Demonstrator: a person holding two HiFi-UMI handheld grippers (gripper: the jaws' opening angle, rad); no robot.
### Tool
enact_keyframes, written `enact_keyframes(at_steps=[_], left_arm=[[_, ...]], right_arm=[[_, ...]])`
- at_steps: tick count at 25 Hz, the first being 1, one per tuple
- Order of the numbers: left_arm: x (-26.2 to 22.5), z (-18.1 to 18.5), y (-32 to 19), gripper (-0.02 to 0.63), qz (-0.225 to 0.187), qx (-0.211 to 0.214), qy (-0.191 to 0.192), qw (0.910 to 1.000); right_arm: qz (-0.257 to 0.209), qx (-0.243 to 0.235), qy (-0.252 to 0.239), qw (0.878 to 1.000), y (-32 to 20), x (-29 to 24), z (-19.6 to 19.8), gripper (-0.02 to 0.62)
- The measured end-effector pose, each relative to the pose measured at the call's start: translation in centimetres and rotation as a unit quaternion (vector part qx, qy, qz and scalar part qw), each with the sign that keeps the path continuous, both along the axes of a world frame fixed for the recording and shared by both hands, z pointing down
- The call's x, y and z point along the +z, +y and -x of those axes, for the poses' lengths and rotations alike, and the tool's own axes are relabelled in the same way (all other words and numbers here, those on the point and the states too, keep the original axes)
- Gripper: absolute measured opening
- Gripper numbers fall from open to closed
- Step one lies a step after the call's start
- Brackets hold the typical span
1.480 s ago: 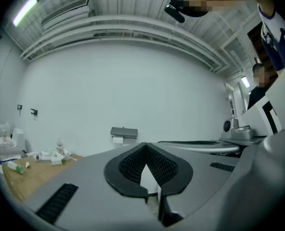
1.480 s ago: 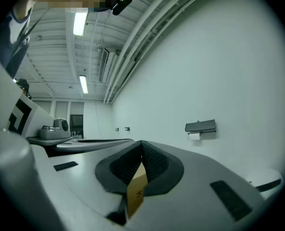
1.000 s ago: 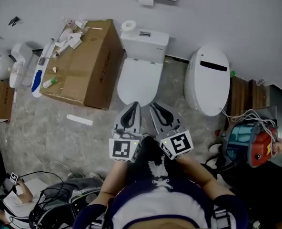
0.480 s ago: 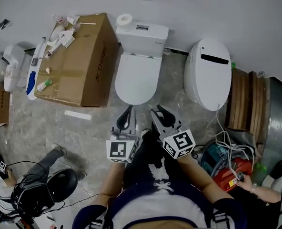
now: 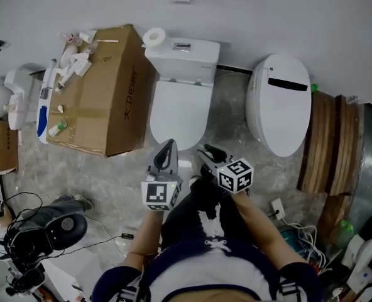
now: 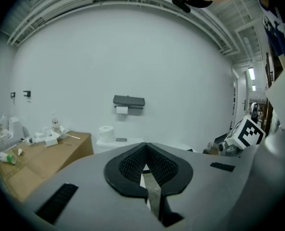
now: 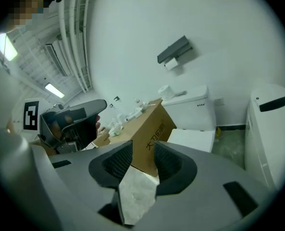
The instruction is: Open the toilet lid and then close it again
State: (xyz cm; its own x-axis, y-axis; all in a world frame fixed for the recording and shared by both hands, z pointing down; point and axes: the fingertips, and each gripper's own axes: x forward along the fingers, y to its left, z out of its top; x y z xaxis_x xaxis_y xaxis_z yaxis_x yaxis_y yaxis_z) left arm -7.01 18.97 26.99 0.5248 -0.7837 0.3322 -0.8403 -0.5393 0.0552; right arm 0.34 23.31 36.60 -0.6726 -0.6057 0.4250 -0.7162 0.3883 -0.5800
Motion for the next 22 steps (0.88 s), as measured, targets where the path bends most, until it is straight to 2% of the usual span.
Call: enact_keyframes(at_steps=[7,12,18,22], left_arm=[[6.3,-2.9,-3.6,0.006,0.059,0.001,-0.017,0.9981],[11.6,-2.8,-3.9,0.006,0.12,0.004,-0.019,0.9926],[17.2,-1.8,-3.9,0.006,0.165,0.017,-0.027,0.9858],[21.4,-1.5,-3.4,0.006,0.188,0.041,-0.03,0.9809]], right_arm=[[0.075,-0.008,-0.034,0.997,-4.2,5.4,-2.9,0.101],[0.121,-0.008,-0.025,0.992,-5.8,10.4,-3.0,0.101],[0.183,-0.006,-0.01,0.983,-5.9,18.5,-2.5,0.103],[0.224,-0.001,-0.004,0.975,-5.9,24.6,-2.2,0.115]])
